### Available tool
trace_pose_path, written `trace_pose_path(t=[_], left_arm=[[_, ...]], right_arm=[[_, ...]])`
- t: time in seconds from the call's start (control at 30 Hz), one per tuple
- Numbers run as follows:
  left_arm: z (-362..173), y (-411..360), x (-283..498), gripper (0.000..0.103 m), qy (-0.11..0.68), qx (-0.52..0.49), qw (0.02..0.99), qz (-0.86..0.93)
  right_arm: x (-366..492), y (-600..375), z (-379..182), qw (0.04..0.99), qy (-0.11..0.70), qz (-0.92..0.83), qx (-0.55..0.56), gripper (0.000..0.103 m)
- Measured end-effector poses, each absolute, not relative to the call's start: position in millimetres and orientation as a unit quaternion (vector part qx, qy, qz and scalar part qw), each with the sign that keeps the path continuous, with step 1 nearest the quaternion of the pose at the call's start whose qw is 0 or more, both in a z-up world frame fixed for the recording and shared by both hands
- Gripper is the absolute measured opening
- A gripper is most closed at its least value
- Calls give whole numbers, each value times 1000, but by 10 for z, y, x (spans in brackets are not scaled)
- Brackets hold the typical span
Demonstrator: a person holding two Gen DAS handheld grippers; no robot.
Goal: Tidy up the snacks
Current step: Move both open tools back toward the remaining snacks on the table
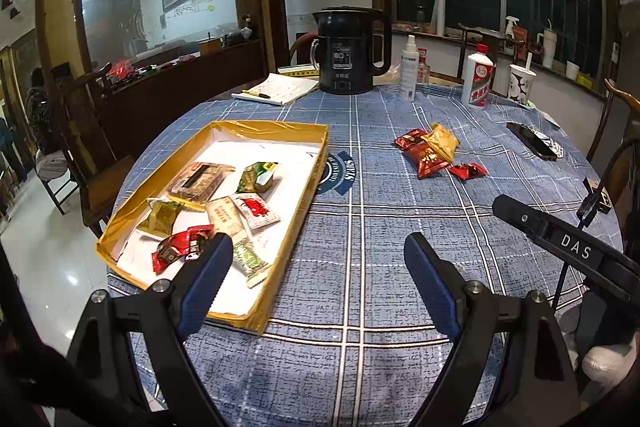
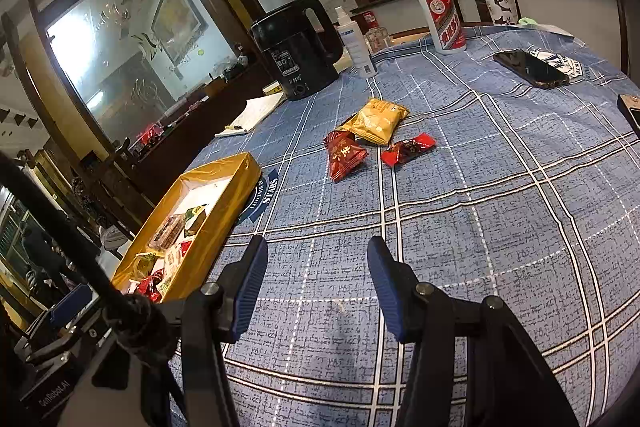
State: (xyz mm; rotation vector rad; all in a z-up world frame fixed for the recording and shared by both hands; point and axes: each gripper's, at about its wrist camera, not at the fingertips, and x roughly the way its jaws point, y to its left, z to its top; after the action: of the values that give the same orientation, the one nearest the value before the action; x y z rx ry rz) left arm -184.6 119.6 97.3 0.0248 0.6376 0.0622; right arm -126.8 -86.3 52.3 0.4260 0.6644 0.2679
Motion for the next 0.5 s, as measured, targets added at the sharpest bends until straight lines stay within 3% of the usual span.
trace_pose_path(t=[0.5], left_arm=[[585, 772, -1180, 87, 410, -45, 902, -128]], right_arm=[[-1011, -1663, 547, 916, 335, 69, 211, 54]])
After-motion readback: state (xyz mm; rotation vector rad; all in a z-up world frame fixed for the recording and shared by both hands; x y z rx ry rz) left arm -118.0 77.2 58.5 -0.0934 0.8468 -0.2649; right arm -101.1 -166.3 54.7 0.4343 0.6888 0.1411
